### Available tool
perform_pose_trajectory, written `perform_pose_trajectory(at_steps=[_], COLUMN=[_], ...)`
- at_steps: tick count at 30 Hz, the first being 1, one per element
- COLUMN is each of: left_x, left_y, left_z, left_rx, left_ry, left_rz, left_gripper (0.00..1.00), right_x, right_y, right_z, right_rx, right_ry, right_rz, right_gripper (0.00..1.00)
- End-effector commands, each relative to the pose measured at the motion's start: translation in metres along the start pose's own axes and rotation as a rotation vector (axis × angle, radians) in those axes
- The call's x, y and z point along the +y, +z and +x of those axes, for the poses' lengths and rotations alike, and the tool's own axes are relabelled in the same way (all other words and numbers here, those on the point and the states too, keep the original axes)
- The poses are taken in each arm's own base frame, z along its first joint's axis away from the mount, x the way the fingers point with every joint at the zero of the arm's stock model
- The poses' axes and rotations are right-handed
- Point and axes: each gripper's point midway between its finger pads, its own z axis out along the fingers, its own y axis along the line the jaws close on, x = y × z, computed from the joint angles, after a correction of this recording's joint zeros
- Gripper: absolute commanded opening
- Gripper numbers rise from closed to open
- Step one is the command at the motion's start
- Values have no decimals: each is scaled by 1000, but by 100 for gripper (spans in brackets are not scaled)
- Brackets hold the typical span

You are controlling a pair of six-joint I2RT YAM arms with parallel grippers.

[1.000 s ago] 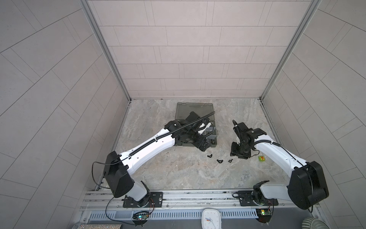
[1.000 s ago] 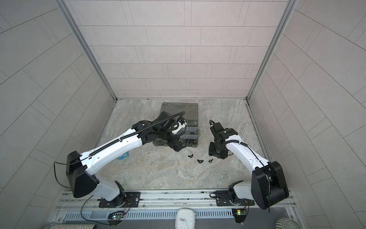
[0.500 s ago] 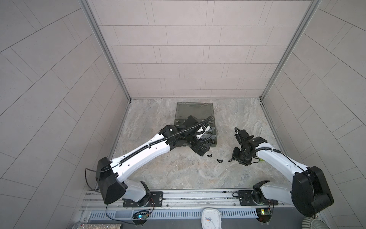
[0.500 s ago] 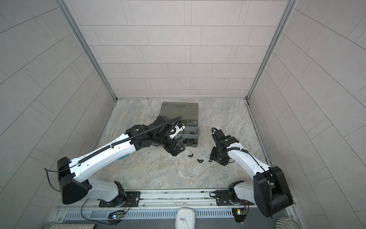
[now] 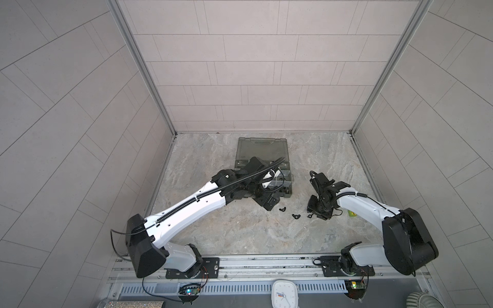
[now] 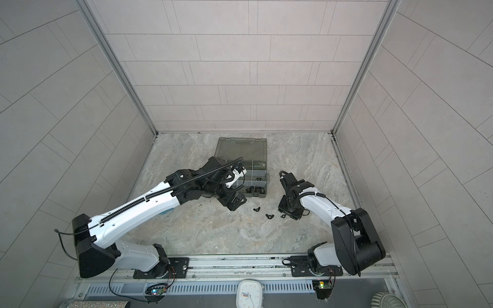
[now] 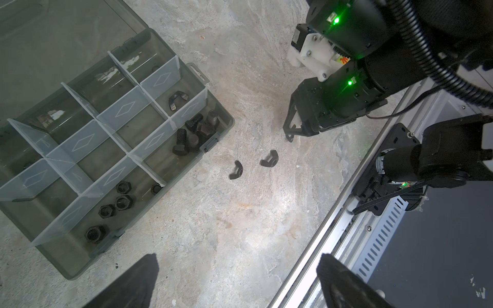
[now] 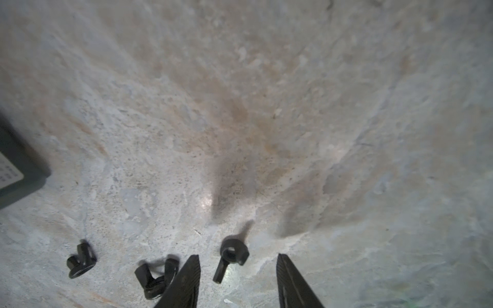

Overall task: Sort the screws and nuts into containers
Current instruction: Pick up the nut from the bottom-right of the table.

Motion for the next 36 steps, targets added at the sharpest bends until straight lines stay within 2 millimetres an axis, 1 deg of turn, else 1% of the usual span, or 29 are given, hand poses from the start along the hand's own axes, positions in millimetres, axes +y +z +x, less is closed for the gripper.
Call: perform_pose_trajectory(at_steps=[1,10,14,20,36], left_x=[2,5,6,7,10], left_y=[-3,-1,-1,1,0], left_z=[8,10,12,17,24], left_rx=[19,25,28,35,38], left_ry=[24,39,44,50,55], left_rz=[-16,-28,-32,-36,-49], left_gripper=[100,100,100,100,100], right_x=[3,-2,-3,-4,-3], right_y=[-2,2,2,7,17], right_z=[-4,2,6,12,14], right_rx=[-11,6,11,27,49], right_ry=[30,40,39,39,34], right_rz=[12,35,40,52,71], right_gripper=[46,40,39,39,35])
